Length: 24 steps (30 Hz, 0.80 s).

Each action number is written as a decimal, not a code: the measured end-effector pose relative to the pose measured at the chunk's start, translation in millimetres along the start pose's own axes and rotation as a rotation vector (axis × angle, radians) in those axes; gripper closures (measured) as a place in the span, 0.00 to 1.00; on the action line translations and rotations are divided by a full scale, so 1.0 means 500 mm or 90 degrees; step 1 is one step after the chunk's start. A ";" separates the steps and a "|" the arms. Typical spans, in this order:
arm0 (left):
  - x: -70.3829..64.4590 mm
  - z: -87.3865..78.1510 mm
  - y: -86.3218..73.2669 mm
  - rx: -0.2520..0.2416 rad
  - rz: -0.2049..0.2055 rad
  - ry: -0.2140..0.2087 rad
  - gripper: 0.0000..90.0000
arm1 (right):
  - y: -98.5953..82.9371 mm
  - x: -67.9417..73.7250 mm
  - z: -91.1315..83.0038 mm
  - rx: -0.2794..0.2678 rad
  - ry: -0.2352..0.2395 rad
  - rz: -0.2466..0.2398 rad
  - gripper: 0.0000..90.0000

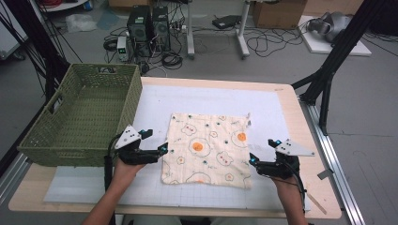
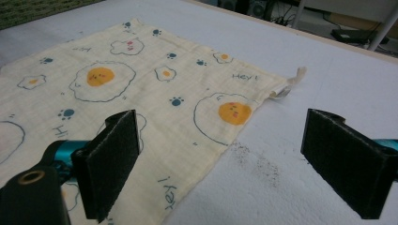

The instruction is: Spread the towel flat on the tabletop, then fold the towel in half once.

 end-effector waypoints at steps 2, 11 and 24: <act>0.001 0.001 -0.001 0.004 -0.003 -0.002 0.19 | 0.001 0.000 0.000 -0.003 -0.001 -0.001 0.12; 0.009 0.003 -0.004 0.010 -0.022 -0.001 0.18 | -0.002 -0.005 0.001 0.000 -0.005 0.011 0.12; 0.011 0.018 0.005 0.016 -0.043 0.024 0.21 | -0.008 -0.011 -0.002 0.005 -0.005 0.014 0.12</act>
Point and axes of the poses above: each handheld gripper's, and its own axes: z roughly forward along the jaws, y roughly out of its top, x roughly to its left, the point moved 1 cm from there along z, roughly forward along the jaws, and after that the axes turned 3 degrees about -x, right-handed, at the moved point
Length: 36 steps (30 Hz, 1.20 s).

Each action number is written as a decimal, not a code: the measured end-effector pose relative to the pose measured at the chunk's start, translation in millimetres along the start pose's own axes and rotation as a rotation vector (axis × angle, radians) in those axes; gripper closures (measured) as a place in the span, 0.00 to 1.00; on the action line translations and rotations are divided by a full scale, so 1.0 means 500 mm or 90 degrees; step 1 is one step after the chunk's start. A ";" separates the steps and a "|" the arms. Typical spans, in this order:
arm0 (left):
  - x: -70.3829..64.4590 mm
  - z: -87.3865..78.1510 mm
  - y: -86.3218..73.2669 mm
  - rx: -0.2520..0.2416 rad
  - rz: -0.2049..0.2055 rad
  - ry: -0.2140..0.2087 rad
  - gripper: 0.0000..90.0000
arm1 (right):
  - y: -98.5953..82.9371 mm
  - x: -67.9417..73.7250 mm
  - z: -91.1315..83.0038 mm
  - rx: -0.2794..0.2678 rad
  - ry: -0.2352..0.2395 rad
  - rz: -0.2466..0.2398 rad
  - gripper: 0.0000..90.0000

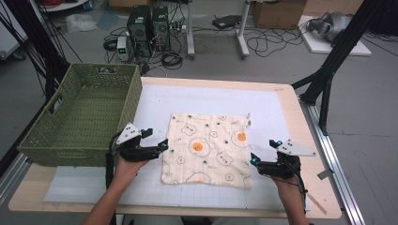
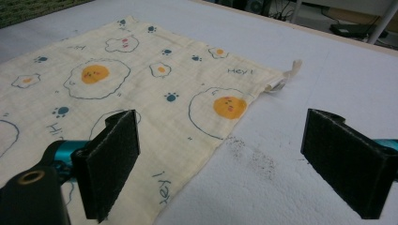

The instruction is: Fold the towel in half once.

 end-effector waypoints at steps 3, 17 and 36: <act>0.005 0.007 0.007 0.004 -0.005 0.007 0.21 | 0.001 -0.002 0.000 -0.003 0.006 0.009 0.12; 0.039 0.074 0.069 0.015 -0.030 0.007 0.20 | 0.003 -0.007 0.003 0.001 0.016 0.018 0.12; 0.064 0.176 0.110 0.078 -0.001 0.018 0.29 | 0.001 -0.002 0.016 0.014 0.027 0.010 0.12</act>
Point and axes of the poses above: each handheld gripper's, and its own axes: z roughly forward along the jaws, y roughly out of its top, x roughly to its left, the point moved 1 cm from there along z, roughly forward along the jaws, and after that the axes turned 3 degrees about -x, right-handed, at the moved point
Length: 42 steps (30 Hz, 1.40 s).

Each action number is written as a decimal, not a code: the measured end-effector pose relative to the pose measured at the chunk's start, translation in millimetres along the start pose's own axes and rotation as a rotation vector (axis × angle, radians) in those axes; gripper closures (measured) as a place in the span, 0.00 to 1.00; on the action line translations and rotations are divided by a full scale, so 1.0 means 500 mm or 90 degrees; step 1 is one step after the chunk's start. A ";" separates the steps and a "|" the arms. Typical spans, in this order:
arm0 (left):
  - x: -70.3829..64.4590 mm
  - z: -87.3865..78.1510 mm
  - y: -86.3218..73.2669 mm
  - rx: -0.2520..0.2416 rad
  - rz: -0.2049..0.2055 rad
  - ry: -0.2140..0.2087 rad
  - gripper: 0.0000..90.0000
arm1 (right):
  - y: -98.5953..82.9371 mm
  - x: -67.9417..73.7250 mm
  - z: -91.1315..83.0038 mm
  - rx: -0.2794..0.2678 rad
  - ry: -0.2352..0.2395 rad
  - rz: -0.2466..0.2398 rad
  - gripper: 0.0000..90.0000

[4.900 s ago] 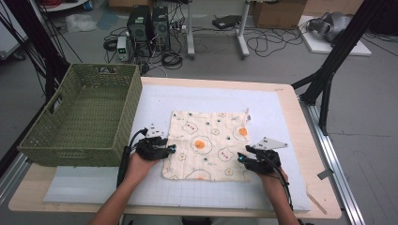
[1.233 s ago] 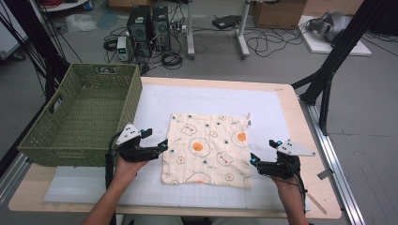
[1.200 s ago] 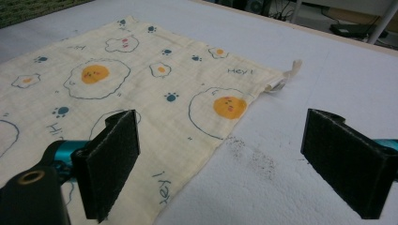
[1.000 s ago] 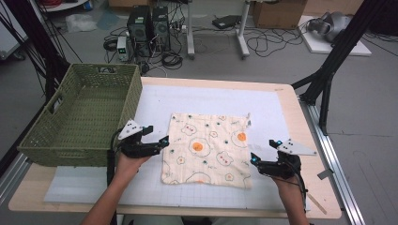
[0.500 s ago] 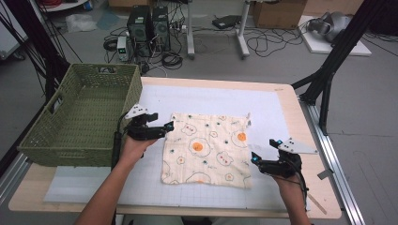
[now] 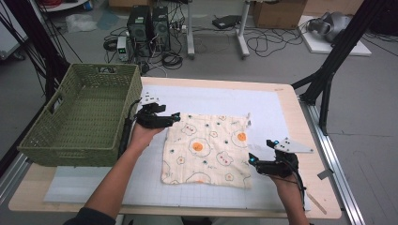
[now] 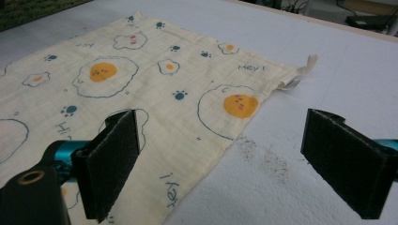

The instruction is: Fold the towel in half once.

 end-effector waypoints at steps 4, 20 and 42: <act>0.008 0.027 0.004 0.025 0.014 0.027 0.32 | 0.000 -0.001 0.001 0.000 -0.002 0.002 0.12; 0.039 0.121 -0.033 0.109 0.049 0.123 0.37 | -0.007 -0.010 0.003 0.005 -0.003 0.011 0.12; 0.053 0.089 -0.055 0.099 0.036 0.102 0.95 | 0.020 -0.038 0.065 0.042 0.002 0.031 0.12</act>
Point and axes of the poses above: each handheld gripper's, and its own axes: z roughly forward along the jaws, y roughly out of its top, x roughly to its left, the point moved 1 cm from there along z, roughly forward along the jaws, and after that the axes turned 3 degrees about -x, right-handed, at the moved point
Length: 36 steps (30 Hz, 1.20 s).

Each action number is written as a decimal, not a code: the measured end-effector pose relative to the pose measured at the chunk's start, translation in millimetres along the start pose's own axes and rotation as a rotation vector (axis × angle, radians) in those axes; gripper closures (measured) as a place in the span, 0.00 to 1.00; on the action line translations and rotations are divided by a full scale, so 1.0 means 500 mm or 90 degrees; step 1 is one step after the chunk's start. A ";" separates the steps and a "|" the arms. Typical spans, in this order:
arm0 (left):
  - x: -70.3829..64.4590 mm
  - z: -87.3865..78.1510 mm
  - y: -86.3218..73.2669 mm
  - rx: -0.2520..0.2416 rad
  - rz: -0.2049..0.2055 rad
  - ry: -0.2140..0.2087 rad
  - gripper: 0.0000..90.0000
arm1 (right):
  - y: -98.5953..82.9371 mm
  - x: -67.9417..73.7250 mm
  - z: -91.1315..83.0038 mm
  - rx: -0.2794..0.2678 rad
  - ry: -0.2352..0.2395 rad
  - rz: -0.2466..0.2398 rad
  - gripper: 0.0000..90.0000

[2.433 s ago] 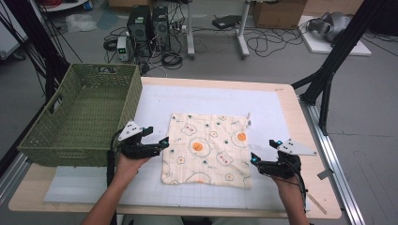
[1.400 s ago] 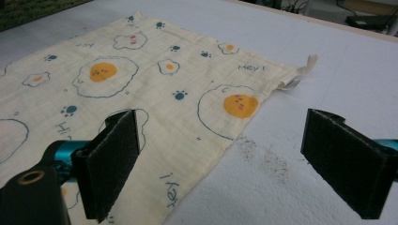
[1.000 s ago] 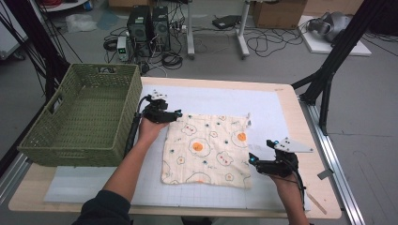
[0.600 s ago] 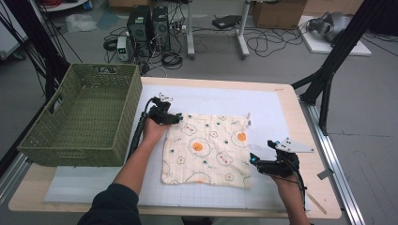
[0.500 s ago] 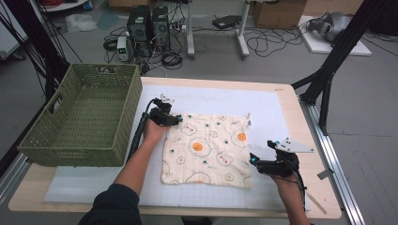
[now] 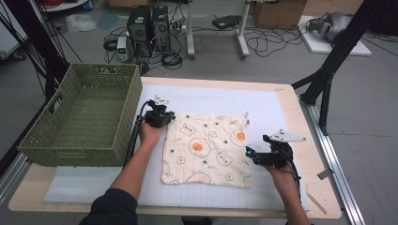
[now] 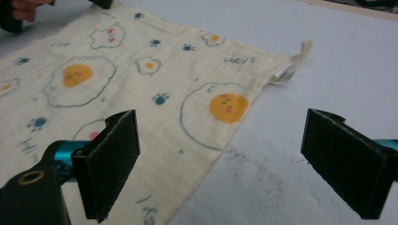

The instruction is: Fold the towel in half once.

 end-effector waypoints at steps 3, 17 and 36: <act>0.007 -0.012 0.008 -0.020 -0.005 0.005 0.95 | 0.020 -0.024 0.030 0.022 -0.008 0.011 0.12; 0.010 -0.022 0.010 -0.021 -0.017 -0.012 0.95 | 0.077 -0.056 0.203 0.125 -0.007 -0.001 0.27; 0.011 -0.026 0.009 -0.008 -0.016 -0.019 0.95 | 0.082 -0.058 0.248 0.140 -0.021 0.007 0.93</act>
Point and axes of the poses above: each handheld gripper's, and its own axes: z roughly forward along the jaws, y roughly out of its top, x roughly to its left, the point moved 1 cm from there along z, roughly forward along the jaws, and after that the axes turned 3 degrees about -x, right-handed, at the moved point
